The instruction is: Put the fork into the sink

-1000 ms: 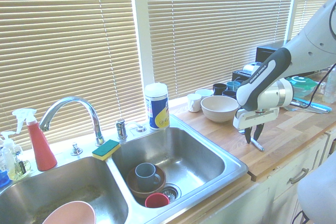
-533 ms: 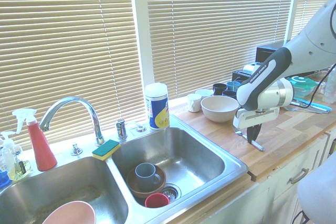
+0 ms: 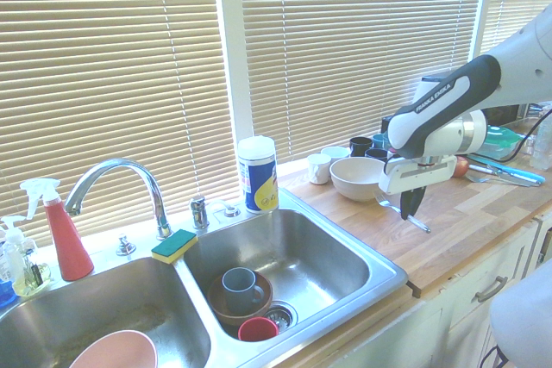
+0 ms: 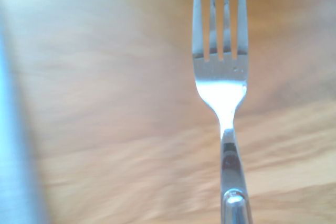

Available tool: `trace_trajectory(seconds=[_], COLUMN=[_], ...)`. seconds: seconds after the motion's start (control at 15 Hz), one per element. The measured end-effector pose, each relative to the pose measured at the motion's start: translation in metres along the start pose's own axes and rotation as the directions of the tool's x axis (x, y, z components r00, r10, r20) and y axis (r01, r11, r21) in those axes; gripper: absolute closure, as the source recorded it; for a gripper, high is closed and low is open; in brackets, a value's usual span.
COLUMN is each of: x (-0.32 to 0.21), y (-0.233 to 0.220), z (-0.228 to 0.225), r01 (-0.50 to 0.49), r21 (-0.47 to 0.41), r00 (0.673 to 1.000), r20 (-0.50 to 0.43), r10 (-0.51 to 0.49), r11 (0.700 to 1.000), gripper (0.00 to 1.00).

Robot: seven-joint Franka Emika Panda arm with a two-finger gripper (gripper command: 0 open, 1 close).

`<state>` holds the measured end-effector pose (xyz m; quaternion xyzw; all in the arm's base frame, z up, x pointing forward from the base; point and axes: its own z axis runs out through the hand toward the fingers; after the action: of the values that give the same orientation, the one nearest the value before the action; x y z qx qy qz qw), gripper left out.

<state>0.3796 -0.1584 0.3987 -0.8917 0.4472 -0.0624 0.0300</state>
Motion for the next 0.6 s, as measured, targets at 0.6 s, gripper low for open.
trace_trajectory(seconds=[0.6], x=[-0.136], y=[-0.202], z=[-0.039], r01=[0.255], r21=[0.020], r00=[0.966], r20=[-0.050], r10=[-0.254], r11=[0.967], gripper=[1.00])
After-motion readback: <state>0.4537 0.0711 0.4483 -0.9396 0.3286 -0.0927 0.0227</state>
